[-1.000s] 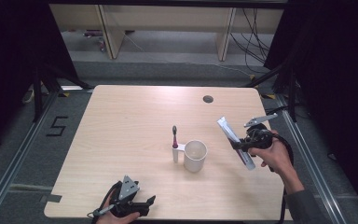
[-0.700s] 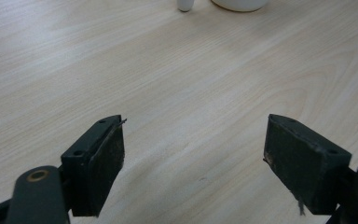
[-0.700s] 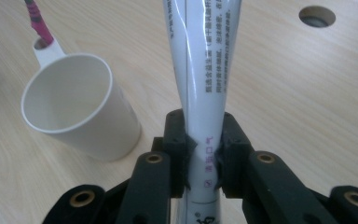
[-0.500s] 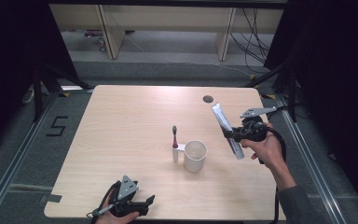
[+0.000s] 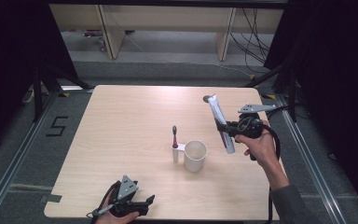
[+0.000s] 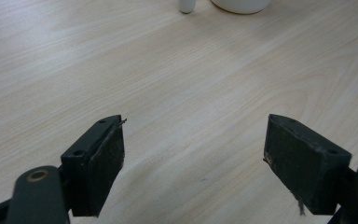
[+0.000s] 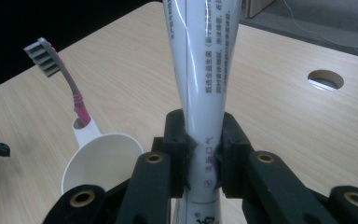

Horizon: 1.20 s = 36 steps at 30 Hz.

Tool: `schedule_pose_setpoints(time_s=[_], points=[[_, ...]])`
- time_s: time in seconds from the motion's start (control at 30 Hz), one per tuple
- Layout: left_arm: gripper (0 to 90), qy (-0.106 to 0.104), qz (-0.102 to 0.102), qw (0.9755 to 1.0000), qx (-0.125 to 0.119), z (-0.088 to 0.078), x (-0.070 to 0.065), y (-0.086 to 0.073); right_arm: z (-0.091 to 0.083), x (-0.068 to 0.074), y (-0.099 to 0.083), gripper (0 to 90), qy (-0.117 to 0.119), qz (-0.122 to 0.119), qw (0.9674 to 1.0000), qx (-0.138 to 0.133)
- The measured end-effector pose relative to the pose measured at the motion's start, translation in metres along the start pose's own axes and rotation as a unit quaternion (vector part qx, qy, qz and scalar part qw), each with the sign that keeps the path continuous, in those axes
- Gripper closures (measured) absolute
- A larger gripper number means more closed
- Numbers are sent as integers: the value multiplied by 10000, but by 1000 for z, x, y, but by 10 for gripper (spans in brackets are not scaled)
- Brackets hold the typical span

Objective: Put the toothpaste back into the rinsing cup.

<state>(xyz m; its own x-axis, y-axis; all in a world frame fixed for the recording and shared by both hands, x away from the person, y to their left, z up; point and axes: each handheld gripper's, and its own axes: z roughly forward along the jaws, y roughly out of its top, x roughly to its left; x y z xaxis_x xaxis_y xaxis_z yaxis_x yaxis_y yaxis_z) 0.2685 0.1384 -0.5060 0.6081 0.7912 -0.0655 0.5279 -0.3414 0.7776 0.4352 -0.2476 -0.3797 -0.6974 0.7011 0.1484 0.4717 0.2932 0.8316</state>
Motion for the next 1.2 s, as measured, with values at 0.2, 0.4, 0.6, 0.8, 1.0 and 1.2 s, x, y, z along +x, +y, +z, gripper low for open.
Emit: schedule_pose_setpoints(time_s=[0.2,0.4,0.6,0.8,1.0,1.2], points=[[199,14,16,10000,38,0,0,0,3,3,2,769,44,62,9997,-240],[199,-35,34,10000,56,1,0,-1,6,7,3,769,44,103,9988,-473],[199,-31,38,10000,51,1,0,-1,9,10,5,769,229,150,9977,-616],[199,-23,12,10000,54,2,-1,-1,11,17,10,769,309,192,9967,-730],[199,-23,24,10000,46,1,-1,-1,16,24,14,769,485,207,9950,-844],[199,-38,62,9999,100,2,-1,-1,24,32,15,769,545,120,9940,-937]])
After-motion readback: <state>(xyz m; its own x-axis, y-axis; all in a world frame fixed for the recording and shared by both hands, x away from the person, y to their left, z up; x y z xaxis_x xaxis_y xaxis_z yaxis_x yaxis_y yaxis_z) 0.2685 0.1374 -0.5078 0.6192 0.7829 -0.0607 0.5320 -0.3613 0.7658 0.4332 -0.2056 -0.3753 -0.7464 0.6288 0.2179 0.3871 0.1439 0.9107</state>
